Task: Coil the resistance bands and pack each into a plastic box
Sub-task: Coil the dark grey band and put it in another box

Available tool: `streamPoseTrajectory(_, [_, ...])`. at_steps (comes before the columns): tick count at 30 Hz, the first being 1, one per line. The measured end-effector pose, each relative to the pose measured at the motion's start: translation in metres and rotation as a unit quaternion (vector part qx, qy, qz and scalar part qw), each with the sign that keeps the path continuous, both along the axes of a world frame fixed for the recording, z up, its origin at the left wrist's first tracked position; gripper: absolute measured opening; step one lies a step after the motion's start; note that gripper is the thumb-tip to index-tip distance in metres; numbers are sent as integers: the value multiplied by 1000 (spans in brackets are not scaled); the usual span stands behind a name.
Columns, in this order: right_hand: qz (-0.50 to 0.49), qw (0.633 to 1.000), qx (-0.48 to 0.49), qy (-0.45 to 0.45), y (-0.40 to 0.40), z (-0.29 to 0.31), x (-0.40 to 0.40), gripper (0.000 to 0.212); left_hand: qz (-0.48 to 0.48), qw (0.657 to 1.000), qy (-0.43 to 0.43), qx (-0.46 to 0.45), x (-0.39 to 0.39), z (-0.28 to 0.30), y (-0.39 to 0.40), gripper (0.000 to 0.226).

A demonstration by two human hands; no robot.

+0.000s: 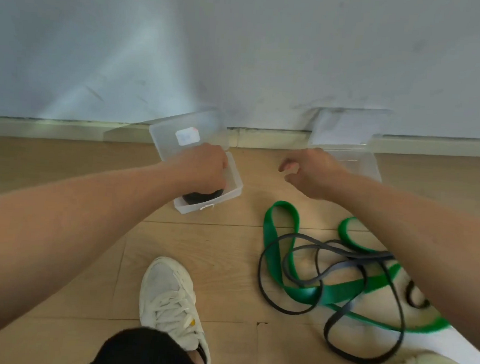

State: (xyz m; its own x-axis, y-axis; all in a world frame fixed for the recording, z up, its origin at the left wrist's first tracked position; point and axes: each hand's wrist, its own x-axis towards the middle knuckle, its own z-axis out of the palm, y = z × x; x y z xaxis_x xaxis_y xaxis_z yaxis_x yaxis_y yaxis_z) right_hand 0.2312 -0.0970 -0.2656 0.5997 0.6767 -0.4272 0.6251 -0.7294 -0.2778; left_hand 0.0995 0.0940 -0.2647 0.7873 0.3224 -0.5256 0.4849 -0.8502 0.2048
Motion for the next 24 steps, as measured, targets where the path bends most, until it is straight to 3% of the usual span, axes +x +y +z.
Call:
streamPoseTrajectory(5, [-82, 996, 21, -31, -67, 38, 2, 26, -135, 989, 11, -52, 36, 83, -64, 53])
streamPoseTrajectory(8, [-108, 994, 5, 7, -104, 36, -26, 27, -225, 974, 12, -13, 47, 133, -107, 46])
streamPoseTrajectory(12, [-81, 991, -55, 91, -140, -1, -85, 26, -299, 953, 6, 36, 41, 187, -163, 50])
streamPoseTrajectory(14, [-33, 991, -96, 88, -151, -24, -119, 39, -314, 948, 23, 44, 31, 201, -187, 54])
streamPoseTrajectory(18, [46, 989, -138, 34, -164, -58, -170, 70, -315, 942, 83, 85, 4, 203, -217, 64])
streamPoseTrajectory(21, [134, 978, -142, -78, -173, -76, -184, 52, -320, 935, 121, 90, -14, 194, -223, 65])
streamPoseTrajectory(24, [165, 958, -193, -131, -181, -83, -180, 35, -307, 936, 157, 72, -19, 195, -212, 67])
